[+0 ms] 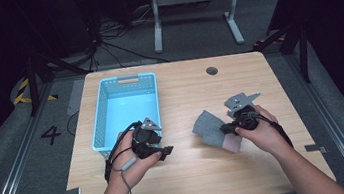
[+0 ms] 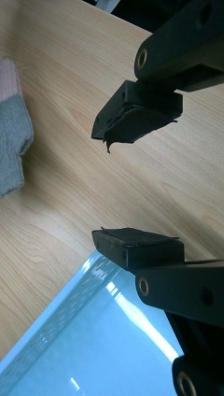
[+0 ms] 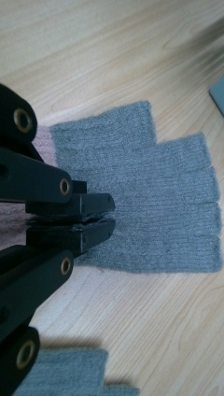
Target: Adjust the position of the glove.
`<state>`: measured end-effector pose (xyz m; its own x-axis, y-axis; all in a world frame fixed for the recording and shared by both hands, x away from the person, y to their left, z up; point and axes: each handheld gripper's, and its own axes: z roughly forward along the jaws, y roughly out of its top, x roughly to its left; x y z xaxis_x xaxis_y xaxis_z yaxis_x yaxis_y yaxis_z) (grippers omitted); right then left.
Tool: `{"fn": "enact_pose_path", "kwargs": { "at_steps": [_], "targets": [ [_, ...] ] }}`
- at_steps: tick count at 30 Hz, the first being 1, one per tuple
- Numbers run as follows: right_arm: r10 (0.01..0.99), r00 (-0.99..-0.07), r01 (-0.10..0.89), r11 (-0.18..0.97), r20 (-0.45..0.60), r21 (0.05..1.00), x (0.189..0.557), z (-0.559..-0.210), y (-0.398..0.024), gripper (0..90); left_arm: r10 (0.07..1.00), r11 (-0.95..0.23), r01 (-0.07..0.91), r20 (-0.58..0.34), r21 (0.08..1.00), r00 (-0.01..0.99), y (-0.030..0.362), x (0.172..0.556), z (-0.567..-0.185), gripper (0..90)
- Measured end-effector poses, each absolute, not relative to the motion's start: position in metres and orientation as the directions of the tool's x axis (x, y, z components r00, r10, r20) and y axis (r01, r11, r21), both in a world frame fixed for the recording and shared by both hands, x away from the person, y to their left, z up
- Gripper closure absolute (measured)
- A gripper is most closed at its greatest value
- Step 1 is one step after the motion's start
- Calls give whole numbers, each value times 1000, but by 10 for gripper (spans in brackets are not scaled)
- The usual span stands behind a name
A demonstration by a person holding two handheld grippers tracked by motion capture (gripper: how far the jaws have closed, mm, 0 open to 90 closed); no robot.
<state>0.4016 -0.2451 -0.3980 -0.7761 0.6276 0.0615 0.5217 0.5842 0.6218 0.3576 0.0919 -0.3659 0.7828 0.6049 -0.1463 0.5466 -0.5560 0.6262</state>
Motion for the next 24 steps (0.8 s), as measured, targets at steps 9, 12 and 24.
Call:
{"fn": "enact_pose_path", "kwargs": {
  "at_steps": [9,12,24],
  "targets": [
    [578,-814,488,625,58,609,392,-387,-252,870,589,-567,531,-141,630,796,87,360,-365,460],
    [545,-837,463,658,49,593,388,-386,-252,870,585,-569,523,-135,634,800,86,361,-364,461],
    [396,-916,361,752,60,552,383,-395,-246,869,579,-573,519,-134,634,804,84,362,-365,459]
  ]
}}
